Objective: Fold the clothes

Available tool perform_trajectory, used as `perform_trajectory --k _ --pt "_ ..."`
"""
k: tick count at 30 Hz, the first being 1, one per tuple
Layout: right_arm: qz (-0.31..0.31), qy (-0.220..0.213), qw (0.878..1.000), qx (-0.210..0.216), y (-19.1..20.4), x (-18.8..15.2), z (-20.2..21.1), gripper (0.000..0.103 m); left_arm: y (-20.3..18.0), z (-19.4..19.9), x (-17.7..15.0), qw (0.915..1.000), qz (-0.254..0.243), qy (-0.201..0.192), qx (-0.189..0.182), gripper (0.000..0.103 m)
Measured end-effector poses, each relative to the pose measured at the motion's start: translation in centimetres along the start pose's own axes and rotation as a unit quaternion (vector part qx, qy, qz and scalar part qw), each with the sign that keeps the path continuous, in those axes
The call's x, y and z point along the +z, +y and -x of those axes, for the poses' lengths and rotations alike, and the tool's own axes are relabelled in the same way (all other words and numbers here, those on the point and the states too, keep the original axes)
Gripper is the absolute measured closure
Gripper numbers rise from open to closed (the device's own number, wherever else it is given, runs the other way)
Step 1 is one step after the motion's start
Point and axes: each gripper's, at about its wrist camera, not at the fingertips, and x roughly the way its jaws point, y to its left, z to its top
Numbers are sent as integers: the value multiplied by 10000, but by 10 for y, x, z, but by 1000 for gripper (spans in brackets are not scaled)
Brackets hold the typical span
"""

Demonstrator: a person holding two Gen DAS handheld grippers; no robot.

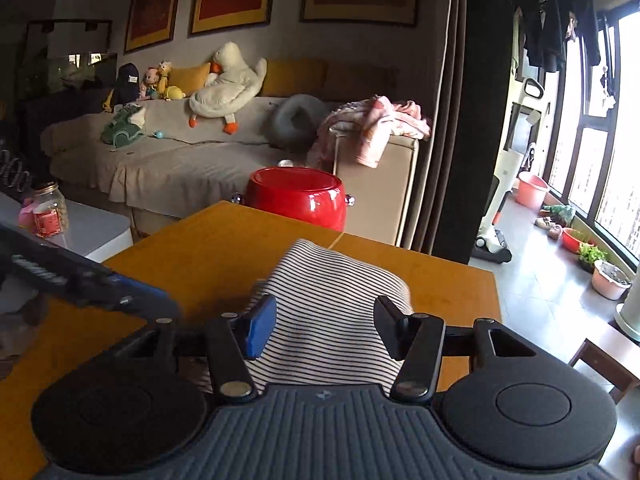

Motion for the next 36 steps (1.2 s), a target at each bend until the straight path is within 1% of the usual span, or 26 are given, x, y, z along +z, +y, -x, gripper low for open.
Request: perform_trajectory --k 1,2,4,5,6,7,8,9,10,11,12,13,14,16,18,19,22,24,27,30,33,36 --pt "-17 -7 10000 -3 7 1 -7 49 5 -6 2 9998 138 29 116 61" --pt "-34 -14 10000 -6 14 1 -14 47 9 -13 3 9996 217 106 163 62" --pt "-46 -4 10000 -29 27 2 -30 45 10 -29 0 9989 221 332 241 68" --pt "28 98 9999 -89 31 -2 -41 44 10 -36 -2 9984 213 447 281 72" --pt "99 251 9996 -106 33 -5 -50 43 9 -41 -5 9979 217 553 247 73" --pt "209 438 9988 -113 33 -10 -60 42 8 -44 -7 9975 223 638 221 76" --pt "346 504 9980 -151 32 -16 -64 42 8 -45 -9 9972 224 680 191 78" --pt "475 480 9976 -152 29 -22 -62 42 8 -45 -11 9970 263 713 132 78" --pt "562 460 9973 -139 25 -27 -59 50 10 -44 -12 9966 326 751 24 78" --pt "505 453 9977 -88 20 -27 -54 66 13 -43 -14 9961 391 789 -86 78" --pt "418 445 9981 -52 15 -26 -47 74 11 -46 -15 9955 402 836 -183 78" --pt "327 414 9986 -28 9 -23 -40 84 9 -50 -17 9949 409 884 -279 78" --pt "183 362 9992 21 4 -19 -34 87 6 -53 -18 9941 416 932 -374 78" --pt "-106 253 9995 135 -7 -10 -22 89 2 -62 -20 9932 380 990 -488 78" --pt "-360 162 9985 390 -14 1 -12 90 3 -68 -20 9923 419 1012 -586 78" --pt "-546 185 9966 593 -16 4 -10 90 5 -72 -19 9918 449 1019 -625 78" --pt "-987 425 9874 1162 -17 6 -16 90 11 -76 -18 9910 526 1022 -692 78" --pt "-1218 623 9804 1415 -15 -1 -25 90 14 -77 -18 9905 569 1020 -730 78" --pt "-1598 821 9705 1608 -19 -15 -39 89 16 -77 -20 9905 571 1007 -739 78" --pt "-1848 799 9657 1642 -23 -22 -45 89 18 -75 -20 9907 567 993 -741 78" --pt "-1917 756 9637 1697 -23 -22 -46 88 19 -72 -22 9908 565 985 -742 77" --pt "-1853 773 9635 1770 -17 -23 -48 87 20 -69 -24 9908 559 977 -750 77"
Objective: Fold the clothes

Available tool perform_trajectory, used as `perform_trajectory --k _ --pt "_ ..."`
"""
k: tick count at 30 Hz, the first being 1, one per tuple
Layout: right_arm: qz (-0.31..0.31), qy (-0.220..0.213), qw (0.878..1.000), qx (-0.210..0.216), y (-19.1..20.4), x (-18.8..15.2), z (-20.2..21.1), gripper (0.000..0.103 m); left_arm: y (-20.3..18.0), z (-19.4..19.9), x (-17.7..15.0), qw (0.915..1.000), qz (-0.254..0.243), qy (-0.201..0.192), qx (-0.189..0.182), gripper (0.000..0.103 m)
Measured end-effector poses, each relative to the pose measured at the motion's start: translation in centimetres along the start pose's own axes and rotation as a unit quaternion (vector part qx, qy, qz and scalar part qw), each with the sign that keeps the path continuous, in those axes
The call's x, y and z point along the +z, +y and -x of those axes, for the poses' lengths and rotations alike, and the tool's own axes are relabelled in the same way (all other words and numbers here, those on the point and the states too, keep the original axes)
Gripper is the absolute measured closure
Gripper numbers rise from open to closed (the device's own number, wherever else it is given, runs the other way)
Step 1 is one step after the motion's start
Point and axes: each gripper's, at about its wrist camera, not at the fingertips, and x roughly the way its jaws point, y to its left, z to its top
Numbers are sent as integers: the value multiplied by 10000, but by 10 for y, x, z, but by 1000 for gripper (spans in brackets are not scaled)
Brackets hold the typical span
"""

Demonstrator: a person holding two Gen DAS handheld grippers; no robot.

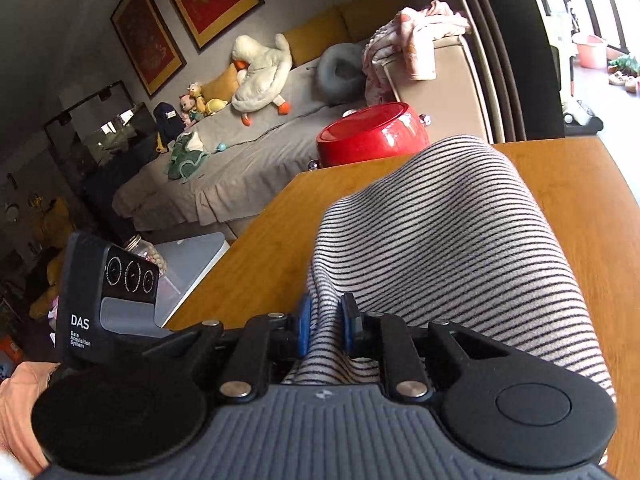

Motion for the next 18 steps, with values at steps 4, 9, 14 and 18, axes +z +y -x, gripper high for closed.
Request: perform_trajectory --k 4,9,14,18 --pt "184 80 9996 -179 5 -5 -7 87 4 12 0 9999 93 67 117 71" --pt "1216 80 9902 -685 32 -20 -13 87 11 58 11 9957 63 -595 709 67" --pt "1830 175 9776 -1026 57 -35 -24 86 -23 76 42 9924 -277 -1181 188 66" --pt "2032 205 9714 -1210 68 -40 -29 84 -47 43 52 9951 -566 -815 0 66"
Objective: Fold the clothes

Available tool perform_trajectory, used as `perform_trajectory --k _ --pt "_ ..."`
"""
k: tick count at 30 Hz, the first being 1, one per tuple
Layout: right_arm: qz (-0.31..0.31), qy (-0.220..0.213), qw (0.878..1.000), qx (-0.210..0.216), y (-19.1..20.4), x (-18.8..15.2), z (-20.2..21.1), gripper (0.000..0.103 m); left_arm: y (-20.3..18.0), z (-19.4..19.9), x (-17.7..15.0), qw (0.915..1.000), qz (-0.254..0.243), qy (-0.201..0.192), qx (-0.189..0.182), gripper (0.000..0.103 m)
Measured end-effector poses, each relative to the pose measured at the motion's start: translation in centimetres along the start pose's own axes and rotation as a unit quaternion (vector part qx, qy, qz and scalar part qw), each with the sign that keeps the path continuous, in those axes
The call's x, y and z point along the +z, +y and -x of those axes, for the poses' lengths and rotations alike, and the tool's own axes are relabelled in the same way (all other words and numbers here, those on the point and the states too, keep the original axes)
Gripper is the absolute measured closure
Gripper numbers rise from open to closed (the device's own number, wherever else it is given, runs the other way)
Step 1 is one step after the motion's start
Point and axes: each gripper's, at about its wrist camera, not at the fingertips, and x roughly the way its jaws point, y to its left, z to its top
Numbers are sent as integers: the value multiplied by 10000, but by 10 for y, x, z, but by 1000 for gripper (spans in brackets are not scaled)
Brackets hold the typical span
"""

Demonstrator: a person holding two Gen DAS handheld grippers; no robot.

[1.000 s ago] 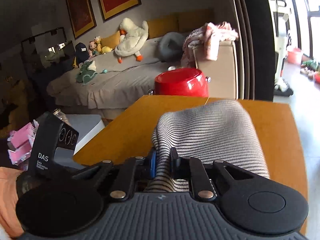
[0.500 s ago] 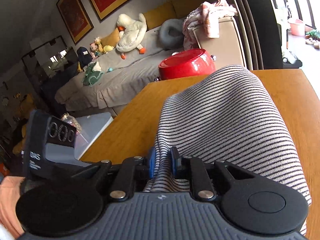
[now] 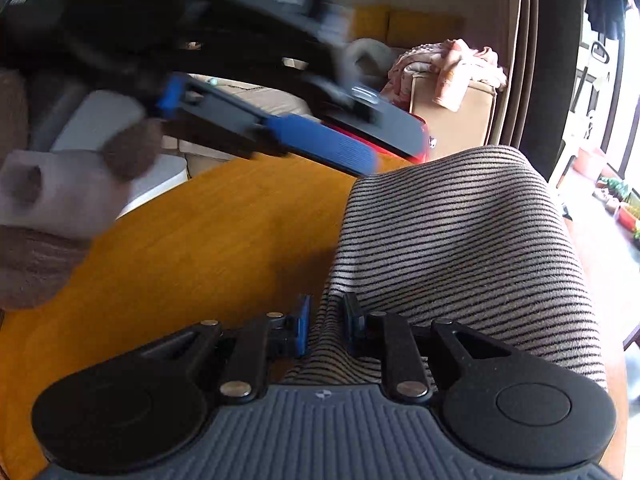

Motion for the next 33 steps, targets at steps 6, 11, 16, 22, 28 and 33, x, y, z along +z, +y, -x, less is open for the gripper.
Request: perform_trajectory --k 6,11,16,22,28,33 --pt "69 -17 10000 -35 3 -2 2 83 5 -37 -10 9993 109 340 135 70" --pt "203 -132 9994 246 5 -6 18 62 11 -37 -13 9993 28 345 148 77" --pt "496 -263 9976 403 -4 -15 64 64 13 -35 -15 9994 34 321 94 77" --pt "332 81 9994 57 -18 -48 49 60 16 -38 -17 9996 60 273 50 79" --pt "-23 -83 9971 760 -46 -27 82 54 14 -38 -18 9997 -56 224 74 79" --pt "-910 -453 9945 242 -114 -13 95 37 12 -38 -18 9996 -156 229 103 79"
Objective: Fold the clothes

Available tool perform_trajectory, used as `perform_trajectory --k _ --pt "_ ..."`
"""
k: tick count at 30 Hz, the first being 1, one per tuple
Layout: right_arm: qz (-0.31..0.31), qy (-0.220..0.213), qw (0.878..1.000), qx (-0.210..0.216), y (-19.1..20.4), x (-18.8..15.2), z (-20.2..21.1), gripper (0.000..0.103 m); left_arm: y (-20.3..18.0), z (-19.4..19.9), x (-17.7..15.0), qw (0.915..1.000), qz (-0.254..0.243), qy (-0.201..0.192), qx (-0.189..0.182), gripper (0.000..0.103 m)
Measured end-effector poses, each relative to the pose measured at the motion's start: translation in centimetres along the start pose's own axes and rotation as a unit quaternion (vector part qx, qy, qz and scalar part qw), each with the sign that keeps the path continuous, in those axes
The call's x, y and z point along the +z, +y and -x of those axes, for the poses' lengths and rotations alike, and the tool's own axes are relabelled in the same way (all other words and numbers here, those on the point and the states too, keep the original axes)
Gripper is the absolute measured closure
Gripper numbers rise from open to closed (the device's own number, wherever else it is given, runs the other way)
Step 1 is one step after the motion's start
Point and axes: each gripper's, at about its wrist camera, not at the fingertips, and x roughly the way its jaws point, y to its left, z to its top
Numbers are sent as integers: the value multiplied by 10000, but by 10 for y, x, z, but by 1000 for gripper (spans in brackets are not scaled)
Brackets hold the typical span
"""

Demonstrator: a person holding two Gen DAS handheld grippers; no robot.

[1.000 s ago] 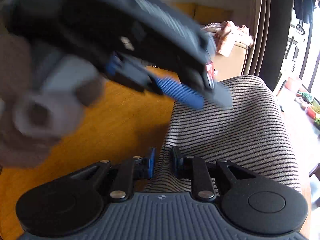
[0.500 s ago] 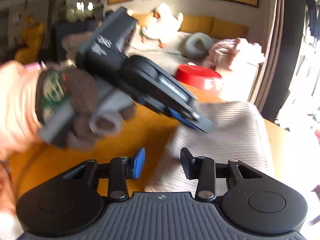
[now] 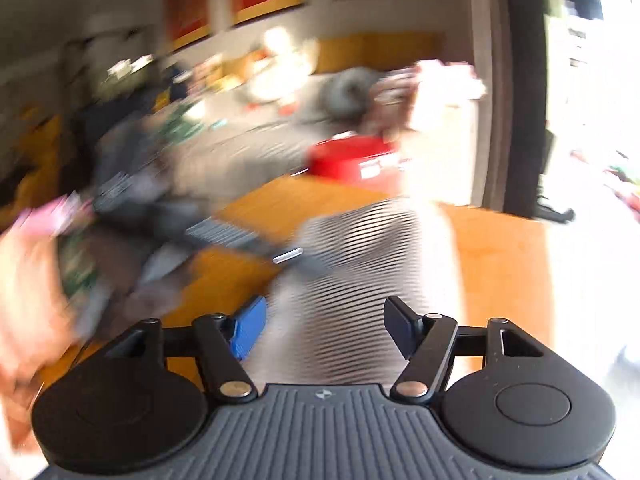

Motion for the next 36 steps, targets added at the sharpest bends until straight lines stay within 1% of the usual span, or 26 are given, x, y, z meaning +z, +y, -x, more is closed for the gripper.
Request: perform_trajectory --k 1,3,5,7,9,10,12,14,15,16,18,20,22,24,25,26,27,29,32,34,36 --pt "-216 -31 9996 -153 -14 4 -4 37 1 0 0 10000 11 -1 -24 79" --pt "-579 -35 9978 -328 -38 6 -17 32 4 1 -1 9999 60 -15 -79 79" --pt "-941 109 9947 -409 -58 4 -42 21 6 1 -1 9999 88 -26 -122 79" --pt "-1484 302 9885 8 -74 -3 -59 16 8 1 -2 9998 89 -27 -152 79" --pt "-1945 469 9790 387 -86 -9 -75 16 10 1 -2 9998 108 -27 -189 79" --pt "-1907 462 9796 437 -80 -9 -75 17 11 1 -2 9997 118 -27 -208 79" --pt "-1830 447 9806 536 -68 -9 -75 25 12 2 -2 9998 114 -36 -181 80" --pt "-1692 314 9830 636 -58 -3 -71 46 14 3 -2 9998 122 -48 -159 80" --pt "-1604 211 9844 685 -54 2 -67 48 16 3 -2 9998 133 -55 -152 80" --pt "-1501 146 9861 696 -49 7 -65 49 17 4 -1 9998 144 -62 -144 80" --pt "-1204 257 9914 453 -38 10 -71 49 19 4 -1 9997 183 -56 -160 80" --pt "-838 431 9955 -45 -28 6 -79 49 18 3 -1 9997 181 -52 -166 80" --pt "-637 472 9963 -345 -25 -3 -82 48 14 2 -2 9998 152 -53 -131 80" --pt "-711 438 9958 -365 -26 -5 -80 48 10 4 -1 9999 129 -50 -55 80" --pt "-651 435 9961 -405 -23 -5 -79 48 9 6 0 9999 150 -45 -20 79" --pt "-547 423 9965 -467 -19 -5 -78 48 8 9 0 9998 195 -47 1 75" --pt "-443 411 9968 -530 -16 -6 -76 48 7 14 0 9997 240 -77 42 67" --pt "-320 380 9968 -626 -9 -7 -72 48 3 25 -2 9994 280 -154 163 62" --pt "-313 342 9961 -754 -4 -7 -73 48 -7 37 -9 9986 294 -211 397 47" --pt "-249 320 9957 -836 1 -8 -72 48 -11 37 -16 9979 376 -114 514 44" --pt "-232 313 9956 -855 3 -8 -72 48 -14 31 -21 9979 393 28 507 44"
